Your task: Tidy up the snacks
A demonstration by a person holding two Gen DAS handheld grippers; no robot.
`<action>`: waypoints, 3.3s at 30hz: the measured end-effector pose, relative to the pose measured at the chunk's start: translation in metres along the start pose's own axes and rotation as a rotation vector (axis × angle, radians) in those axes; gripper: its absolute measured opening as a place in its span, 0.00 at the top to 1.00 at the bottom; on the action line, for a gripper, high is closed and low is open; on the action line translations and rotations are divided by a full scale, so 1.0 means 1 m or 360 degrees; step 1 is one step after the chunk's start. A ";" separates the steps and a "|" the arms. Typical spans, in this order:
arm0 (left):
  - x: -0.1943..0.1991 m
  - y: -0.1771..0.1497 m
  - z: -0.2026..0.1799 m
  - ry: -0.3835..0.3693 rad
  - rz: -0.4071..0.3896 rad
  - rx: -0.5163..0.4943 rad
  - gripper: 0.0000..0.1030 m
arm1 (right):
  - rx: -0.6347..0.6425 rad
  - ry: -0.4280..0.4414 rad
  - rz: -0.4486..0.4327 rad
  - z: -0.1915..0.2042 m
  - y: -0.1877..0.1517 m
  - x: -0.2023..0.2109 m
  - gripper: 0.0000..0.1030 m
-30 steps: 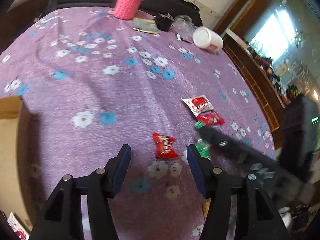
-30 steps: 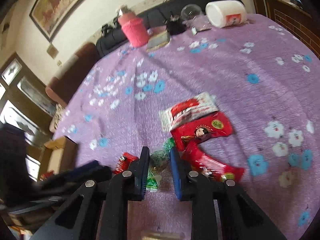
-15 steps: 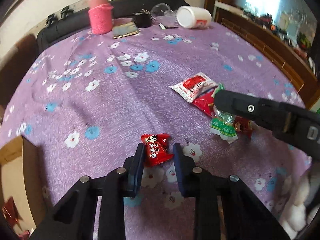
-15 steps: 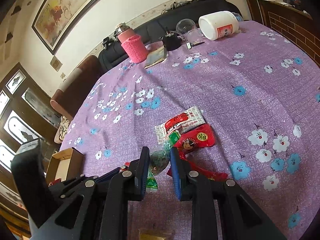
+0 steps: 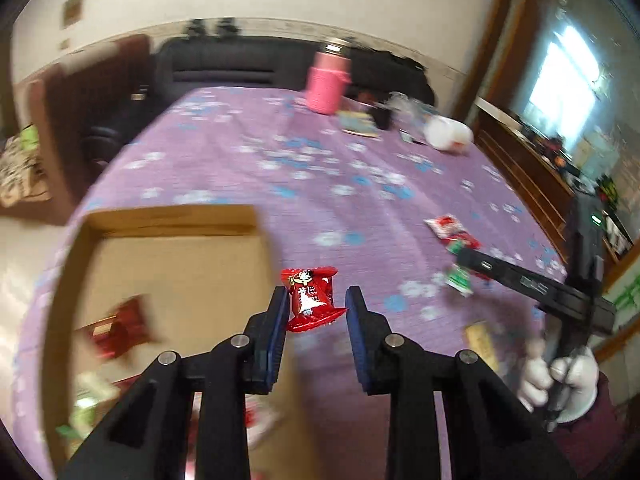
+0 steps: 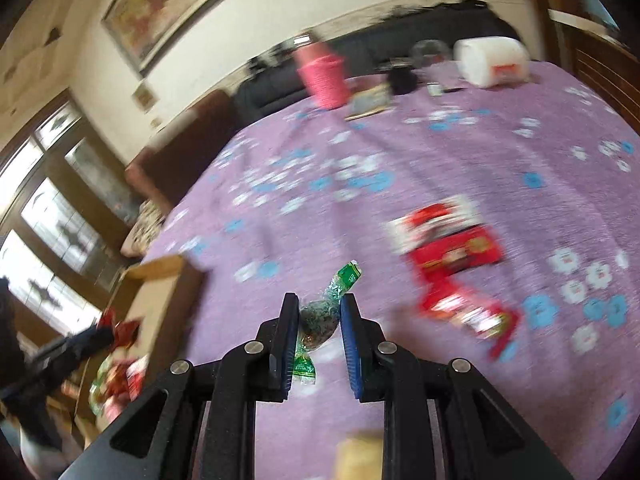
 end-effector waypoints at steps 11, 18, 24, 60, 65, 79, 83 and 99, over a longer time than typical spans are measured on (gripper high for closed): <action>0.020 -0.039 0.088 0.0091 -0.0014 0.0238 0.73 | 0.0313 0.0309 0.0218 0.146 -0.029 -0.030 0.77; 0.009 -0.039 0.115 0.0059 -0.0004 0.0362 0.71 | 0.0482 0.0256 0.0348 0.203 -0.041 -0.079 0.77; 0.006 -0.035 0.130 0.0002 -0.0022 0.0452 0.45 | 0.0484 0.0155 0.0369 0.212 -0.042 -0.110 0.76; 0.047 -0.046 -0.049 -0.0323 -0.0118 0.0157 0.16 | 0.0011 -0.0174 0.0107 -0.038 -0.038 0.052 0.52; 0.036 -0.048 -0.044 -0.0347 -0.0081 0.0233 0.16 | -0.0063 -0.0358 0.0057 -0.090 0.016 0.022 0.53; 0.025 -0.055 -0.032 -0.0329 -0.0039 0.0277 0.16 | -0.0194 0.0342 0.0307 -0.041 -0.017 0.007 0.65; 0.020 -0.056 -0.036 -0.0350 -0.0027 0.0266 0.16 | -0.0037 0.0082 0.0311 -0.046 -0.033 0.025 0.59; -0.080 -0.057 -0.105 -0.0164 0.0225 -0.0197 0.16 | 0.0553 -0.0426 0.0329 -0.005 -0.110 0.040 0.59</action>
Point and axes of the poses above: each gripper's, at about its wrist camera, not at the fingertips, and x roughly against the way its jaws point, z to its left, y to its top, the point moved 4 cm from there along -x, roughly the way its jaws point, and after that the axes turned 2 degrees about x, right-handed, at the moved point
